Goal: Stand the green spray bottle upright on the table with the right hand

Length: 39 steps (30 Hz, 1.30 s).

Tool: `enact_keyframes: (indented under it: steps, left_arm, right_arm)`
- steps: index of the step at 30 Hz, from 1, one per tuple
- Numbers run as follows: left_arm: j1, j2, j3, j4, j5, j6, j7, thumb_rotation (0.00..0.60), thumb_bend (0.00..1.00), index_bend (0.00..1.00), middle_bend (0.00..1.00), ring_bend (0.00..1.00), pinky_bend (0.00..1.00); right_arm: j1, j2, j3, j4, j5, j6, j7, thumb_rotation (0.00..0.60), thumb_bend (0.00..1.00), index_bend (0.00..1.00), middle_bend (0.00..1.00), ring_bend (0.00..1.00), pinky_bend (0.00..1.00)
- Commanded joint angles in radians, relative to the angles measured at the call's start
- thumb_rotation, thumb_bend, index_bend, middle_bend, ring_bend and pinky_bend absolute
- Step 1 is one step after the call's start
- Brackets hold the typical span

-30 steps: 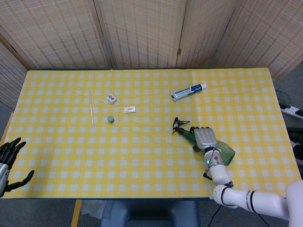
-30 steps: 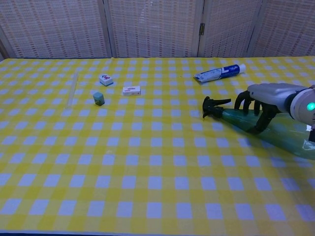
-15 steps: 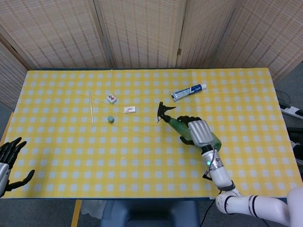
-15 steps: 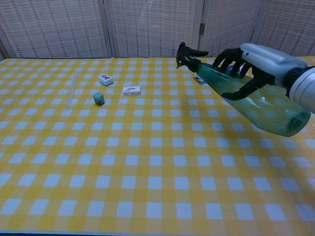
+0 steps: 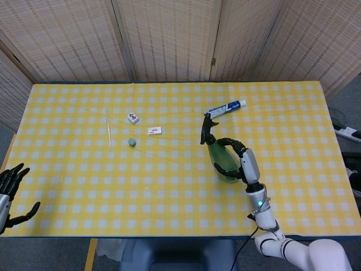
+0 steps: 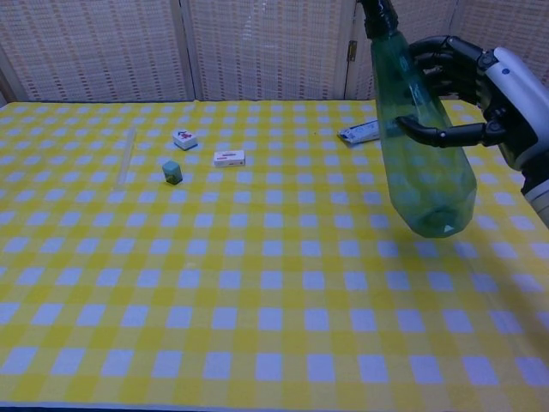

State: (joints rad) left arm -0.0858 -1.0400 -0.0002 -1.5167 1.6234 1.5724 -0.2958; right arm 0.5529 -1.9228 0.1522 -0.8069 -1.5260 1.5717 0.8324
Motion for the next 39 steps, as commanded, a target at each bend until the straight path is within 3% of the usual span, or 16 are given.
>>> enact_keyframes:
  steps: [1, 6, 16, 18, 21, 23, 30, 39]
  left_arm:
    - [0.001, 0.001, -0.001, 0.002, -0.002, 0.001, -0.004, 0.504, 0.38, 0.0, 0.0, 0.0, 0.0]
    - [0.003, 0.001, -0.003, 0.004, -0.003, 0.007, -0.009, 0.501, 0.38, 0.0, 0.0, 0.0, 0.0]
    - [0.005, -0.001, -0.005, 0.004, -0.003, 0.012, -0.009, 0.501, 0.38, 0.0, 0.0, 0.0, 0.0]
    - [0.006, -0.001, -0.006, 0.005, -0.002, 0.015, -0.011, 0.501, 0.38, 0.0, 0.0, 0.0, 0.0]
    - [0.006, -0.002, -0.006, 0.007, -0.002, 0.015, -0.015, 0.503, 0.38, 0.0, 0.0, 0.0, 0.0]
    - [0.007, -0.002, -0.007, 0.007, -0.004, 0.016, -0.016, 0.502, 0.38, 0.0, 0.0, 0.0, 0.0]
    - [0.01, -0.001, -0.008, 0.006, -0.001, 0.024, -0.014, 0.504, 0.38, 0.0, 0.0, 0.0, 0.0]
    - [0.012, -0.001, -0.008, 0.003, 0.001, 0.027, -0.007, 0.504, 0.38, 0.0, 0.0, 0.0, 0.0]
  right_arm:
    - [-0.022, -0.113, -0.018, 0.172, -0.042, 0.038, 0.123, 0.6, 0.33, 0.48, 0.5, 0.55, 0.31]
    - [-0.025, -0.169, -0.032, 0.285, -0.052, 0.046, 0.182, 0.6, 0.33, 0.48, 0.49, 0.55, 0.31]
    - [-0.041, -0.207, -0.053, 0.392, -0.06, 0.055, 0.229, 0.6, 0.33, 0.46, 0.47, 0.53, 0.26]
    - [-0.047, -0.206, -0.06, 0.403, -0.066, 0.067, 0.228, 0.6, 0.33, 0.39, 0.44, 0.51, 0.24]
    - [-0.052, -0.206, -0.066, 0.425, -0.072, 0.086, 0.219, 0.6, 0.33, 0.08, 0.31, 0.45, 0.21]
    - [-0.056, -0.206, -0.064, 0.428, -0.068, 0.089, 0.225, 0.6, 0.33, 0.01, 0.25, 0.41, 0.17]
    - [-0.081, -0.192, -0.069, 0.422, -0.064, 0.112, 0.227, 0.6, 0.33, 0.0, 0.16, 0.33, 0.06]
    - [-0.132, -0.144, -0.081, 0.378, -0.067, 0.165, 0.233, 0.6, 0.32, 0.0, 0.12, 0.28, 0.0]
